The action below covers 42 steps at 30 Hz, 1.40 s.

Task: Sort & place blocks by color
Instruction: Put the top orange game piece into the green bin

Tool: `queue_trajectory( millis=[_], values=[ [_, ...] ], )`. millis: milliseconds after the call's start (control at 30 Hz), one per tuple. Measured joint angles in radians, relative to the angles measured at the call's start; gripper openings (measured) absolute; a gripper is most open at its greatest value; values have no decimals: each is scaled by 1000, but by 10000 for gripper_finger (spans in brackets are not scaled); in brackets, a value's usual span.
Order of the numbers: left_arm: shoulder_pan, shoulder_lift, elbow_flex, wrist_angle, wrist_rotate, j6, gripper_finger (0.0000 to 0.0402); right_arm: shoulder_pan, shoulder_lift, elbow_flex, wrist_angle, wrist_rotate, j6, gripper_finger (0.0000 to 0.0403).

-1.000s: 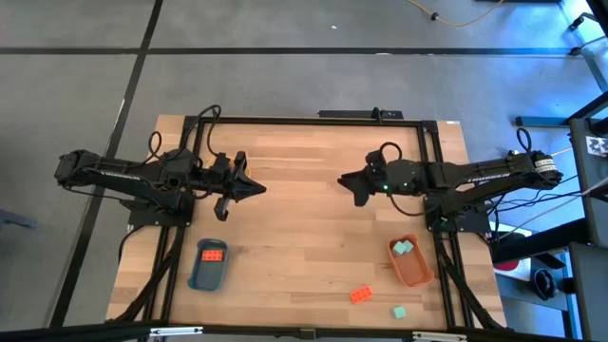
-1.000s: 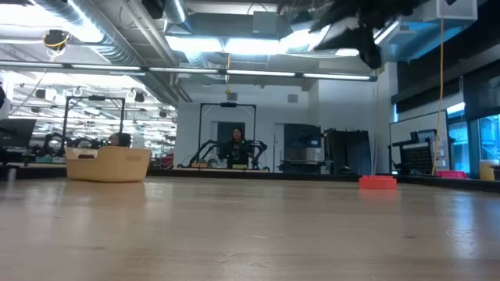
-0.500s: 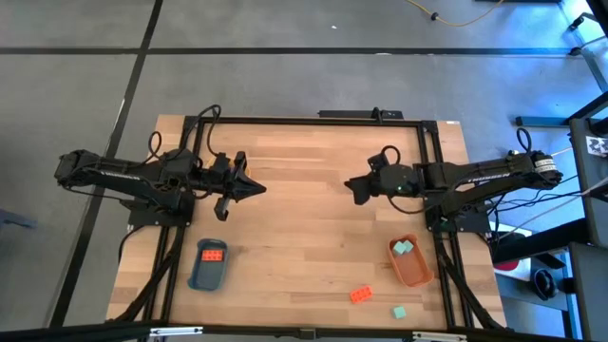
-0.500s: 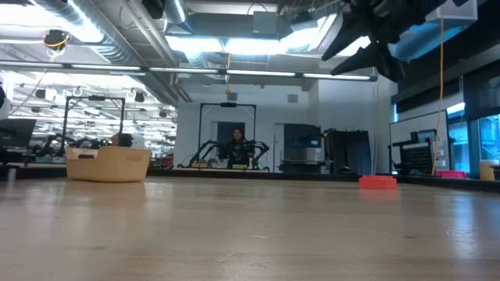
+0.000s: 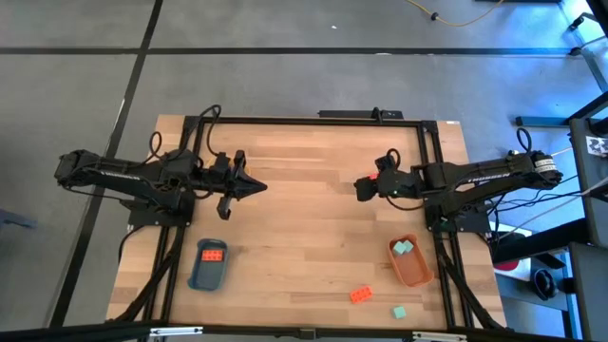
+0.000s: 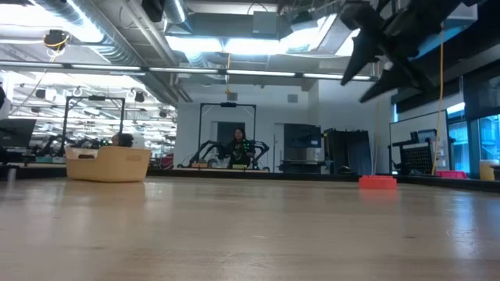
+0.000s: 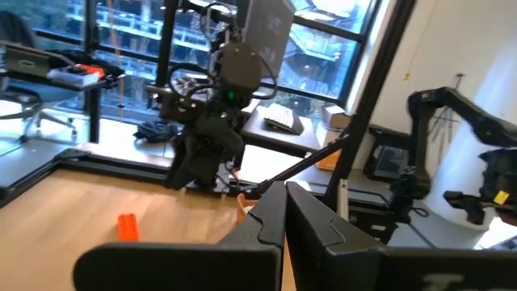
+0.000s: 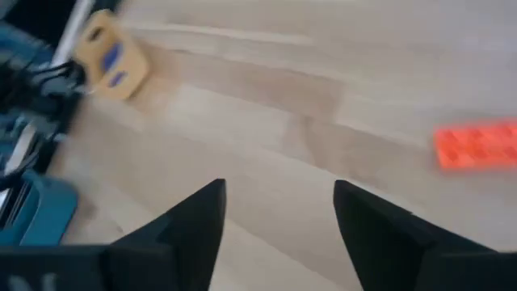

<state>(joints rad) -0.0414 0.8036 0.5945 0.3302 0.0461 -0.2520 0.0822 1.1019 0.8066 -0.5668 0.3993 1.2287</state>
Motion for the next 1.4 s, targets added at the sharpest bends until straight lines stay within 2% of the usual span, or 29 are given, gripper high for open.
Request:
queue_trajectory(
  millis=[100,200,300,400,500,600,767,933,1167,1400],
  values=[
    [0,0,0,-8,-10,0,0,0,0,0,-69,-8,139,248],
    [0,0,0,-8,-10,1,0,-4,0,0,-82,-15,235,251],
    [0,0,0,-8,-11,1,0,-55,19,11,-101,-99,309,249],
    [0,0,0,-7,-10,1,0,-129,85,69,-193,-190,313,248],
    [0,0,0,-8,-10,1,0,-193,177,141,-310,-189,289,248],
    [0,0,0,-7,-10,2,0,-253,264,176,-416,-134,335,248],
    [0,0,0,-6,-10,2,0,-321,349,158,-403,-117,650,248],
    [0,0,0,-4,-24,1,0,-372,412,150,-376,-176,775,248],
    [0,0,0,2,-55,0,0,-434,497,150,-280,-245,783,248],
    [0,0,0,1,-55,-1,0,-447,540,150,-289,-312,790,248]
  ],
)
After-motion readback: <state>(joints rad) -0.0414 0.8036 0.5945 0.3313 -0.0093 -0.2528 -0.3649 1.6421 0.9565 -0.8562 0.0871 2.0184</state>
